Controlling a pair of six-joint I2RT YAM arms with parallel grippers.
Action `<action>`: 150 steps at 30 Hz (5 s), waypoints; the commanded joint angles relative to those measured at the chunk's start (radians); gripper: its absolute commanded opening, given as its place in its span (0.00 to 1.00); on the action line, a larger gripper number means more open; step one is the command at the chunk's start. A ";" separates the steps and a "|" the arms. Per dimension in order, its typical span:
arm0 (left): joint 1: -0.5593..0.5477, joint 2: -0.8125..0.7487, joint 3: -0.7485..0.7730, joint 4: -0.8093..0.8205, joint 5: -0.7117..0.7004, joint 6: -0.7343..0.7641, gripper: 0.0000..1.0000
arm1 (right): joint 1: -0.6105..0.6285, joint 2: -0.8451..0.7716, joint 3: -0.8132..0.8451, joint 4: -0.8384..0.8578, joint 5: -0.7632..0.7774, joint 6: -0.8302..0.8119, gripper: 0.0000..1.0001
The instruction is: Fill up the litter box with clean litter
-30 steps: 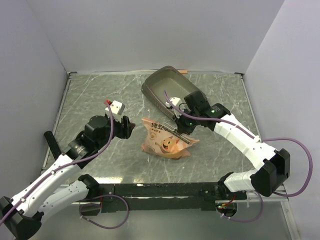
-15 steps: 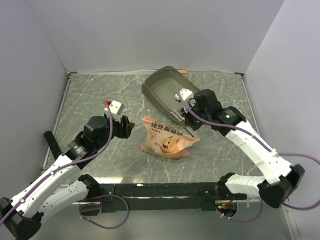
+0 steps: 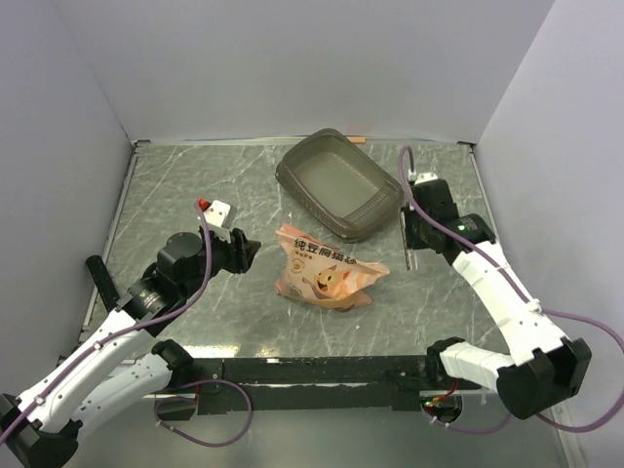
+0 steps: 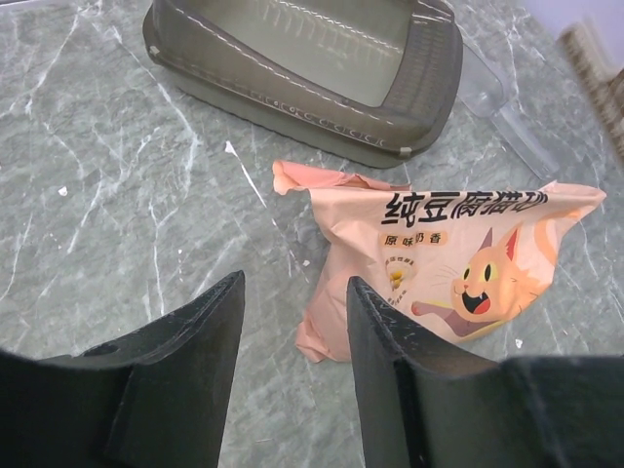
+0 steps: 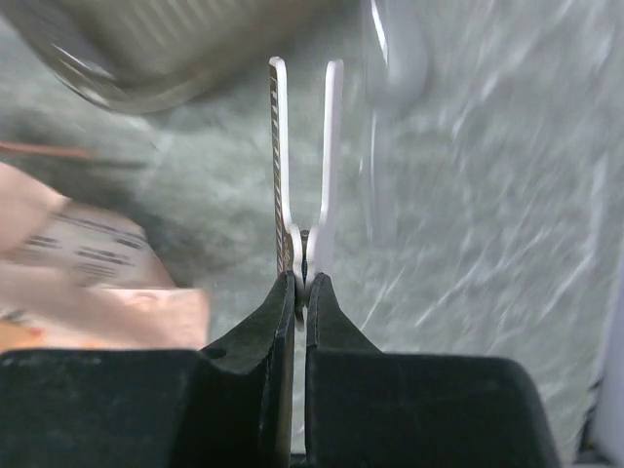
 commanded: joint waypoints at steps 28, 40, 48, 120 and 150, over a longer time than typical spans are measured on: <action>0.007 0.199 0.237 -0.093 -0.010 -0.269 0.68 | -0.087 0.142 -0.228 0.246 -0.012 0.236 0.89; 0.223 0.492 0.387 -0.190 0.456 -0.481 0.67 | -0.068 -0.116 -0.199 0.187 -0.132 0.253 0.91; 0.292 0.586 0.324 -0.098 0.707 -0.534 0.69 | -0.037 -0.182 -0.240 0.197 -0.150 0.253 0.92; 0.355 0.589 0.133 0.692 1.317 -0.358 0.01 | 0.156 0.171 0.278 0.384 -0.744 -0.403 0.90; 0.332 0.432 0.138 0.563 1.154 -0.206 0.01 | 0.308 0.407 0.355 0.012 -0.901 -0.548 0.03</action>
